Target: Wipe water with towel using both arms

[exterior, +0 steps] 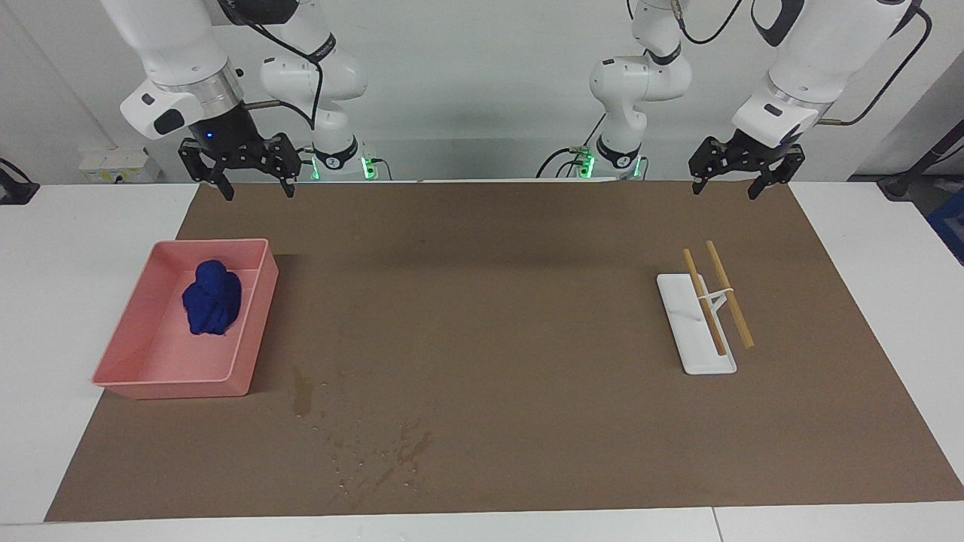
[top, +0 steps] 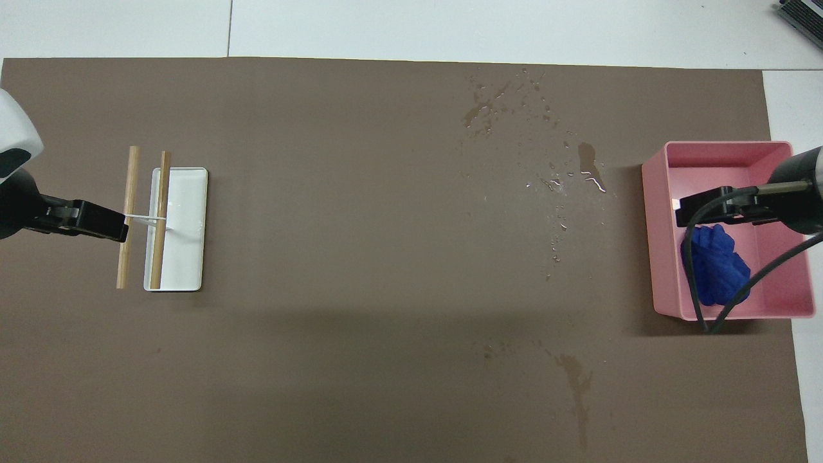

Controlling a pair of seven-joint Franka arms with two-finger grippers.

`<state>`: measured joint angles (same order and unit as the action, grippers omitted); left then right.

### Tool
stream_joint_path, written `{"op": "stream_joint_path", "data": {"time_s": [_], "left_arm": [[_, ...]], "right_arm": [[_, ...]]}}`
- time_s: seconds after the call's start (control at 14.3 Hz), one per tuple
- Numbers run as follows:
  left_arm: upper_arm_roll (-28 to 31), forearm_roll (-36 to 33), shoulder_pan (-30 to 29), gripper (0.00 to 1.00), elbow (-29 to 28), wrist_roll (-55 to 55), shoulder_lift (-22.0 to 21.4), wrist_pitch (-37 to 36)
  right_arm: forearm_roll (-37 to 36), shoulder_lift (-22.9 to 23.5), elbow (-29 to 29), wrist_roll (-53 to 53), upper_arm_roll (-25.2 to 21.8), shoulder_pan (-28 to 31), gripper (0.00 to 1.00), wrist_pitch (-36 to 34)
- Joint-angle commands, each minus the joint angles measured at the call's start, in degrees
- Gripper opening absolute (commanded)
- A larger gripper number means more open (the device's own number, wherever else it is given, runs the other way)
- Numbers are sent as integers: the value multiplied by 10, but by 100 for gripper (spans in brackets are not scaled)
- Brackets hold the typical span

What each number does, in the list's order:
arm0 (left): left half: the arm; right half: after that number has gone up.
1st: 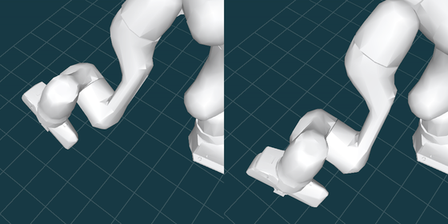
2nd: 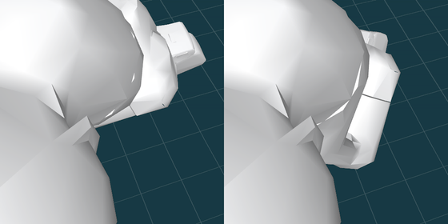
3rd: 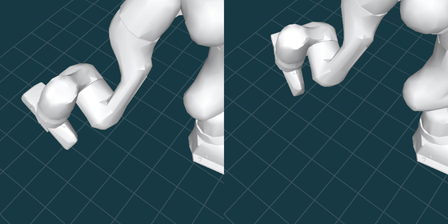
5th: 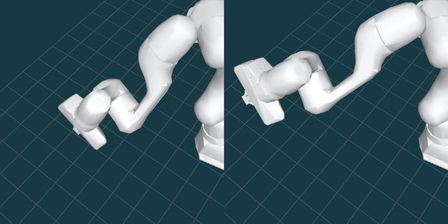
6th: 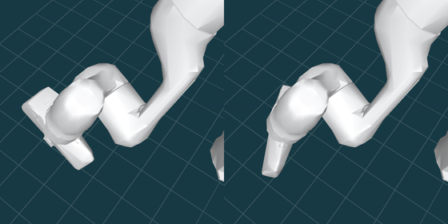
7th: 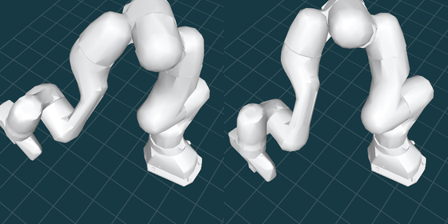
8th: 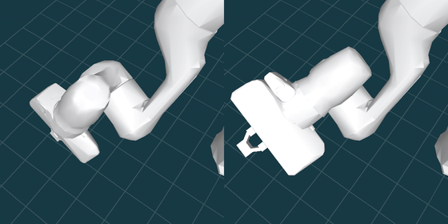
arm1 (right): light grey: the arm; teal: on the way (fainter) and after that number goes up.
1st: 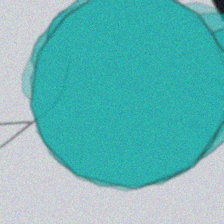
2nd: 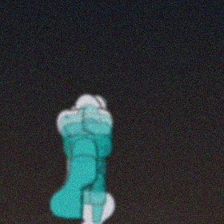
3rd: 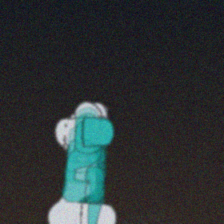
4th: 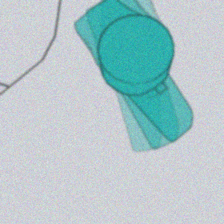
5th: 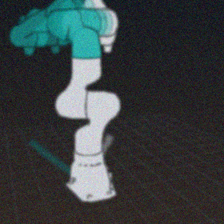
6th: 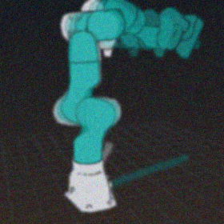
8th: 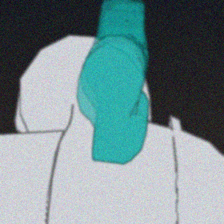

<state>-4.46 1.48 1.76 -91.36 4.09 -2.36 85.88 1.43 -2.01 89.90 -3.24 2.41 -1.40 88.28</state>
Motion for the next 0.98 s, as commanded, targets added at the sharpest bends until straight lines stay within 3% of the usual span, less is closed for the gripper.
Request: {"op": "stream_joint_path", "data": {"time_s": [0.0, 0.91], "left_arm": [[-7, -10, -9, 100, -14, 1, -13, -1], [-7, -10, -9, 100, -14, 1, -13, -1]], "right_arm": [[7, -12, 13, -11, -2, 1, 100, 6], [6, -12, 17, -38, -4, 0, 100, 5]]}}
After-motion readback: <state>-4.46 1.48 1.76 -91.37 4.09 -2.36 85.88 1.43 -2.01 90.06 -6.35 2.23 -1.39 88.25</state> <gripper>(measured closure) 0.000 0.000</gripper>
